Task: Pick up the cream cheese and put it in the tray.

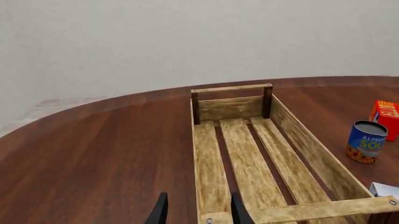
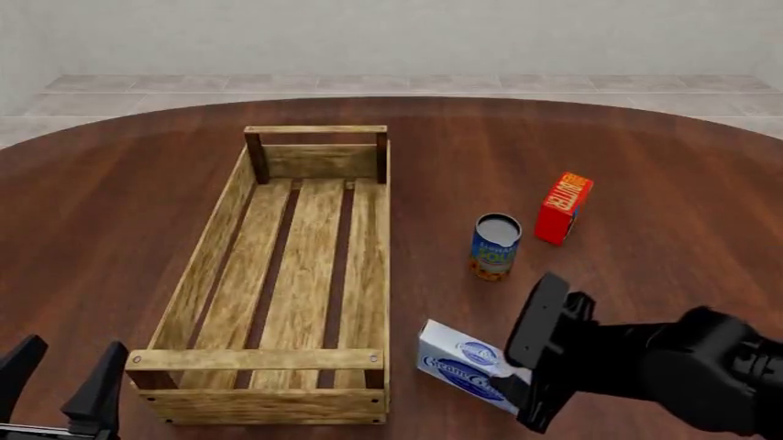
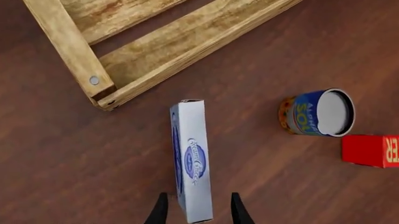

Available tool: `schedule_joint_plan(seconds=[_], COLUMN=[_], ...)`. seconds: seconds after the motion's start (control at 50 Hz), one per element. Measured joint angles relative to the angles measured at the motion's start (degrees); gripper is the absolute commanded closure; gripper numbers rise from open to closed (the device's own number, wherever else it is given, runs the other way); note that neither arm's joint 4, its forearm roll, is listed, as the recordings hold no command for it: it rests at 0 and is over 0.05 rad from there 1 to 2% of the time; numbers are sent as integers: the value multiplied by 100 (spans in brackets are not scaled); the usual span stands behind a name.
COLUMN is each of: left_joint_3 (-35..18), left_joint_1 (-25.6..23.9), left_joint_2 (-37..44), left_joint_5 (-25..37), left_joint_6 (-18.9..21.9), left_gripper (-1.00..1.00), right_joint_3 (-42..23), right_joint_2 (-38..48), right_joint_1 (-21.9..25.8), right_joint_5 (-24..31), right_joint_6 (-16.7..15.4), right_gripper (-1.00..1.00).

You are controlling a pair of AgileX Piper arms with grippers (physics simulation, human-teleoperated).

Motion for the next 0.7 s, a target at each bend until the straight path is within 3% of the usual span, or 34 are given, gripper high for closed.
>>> schedule_joint_plan(seconds=[0.7], left_joint_3=[0], left_joint_1=[-28], left_joint_2=[-3], left_joint_5=[-12], left_joint_6=[11], left_gripper=[-100], right_joint_3=[160], right_joint_2=[1114], right_joint_1=[-221], right_joint_5=[-739], right_joint_6=[-211], right_gripper=[-100])
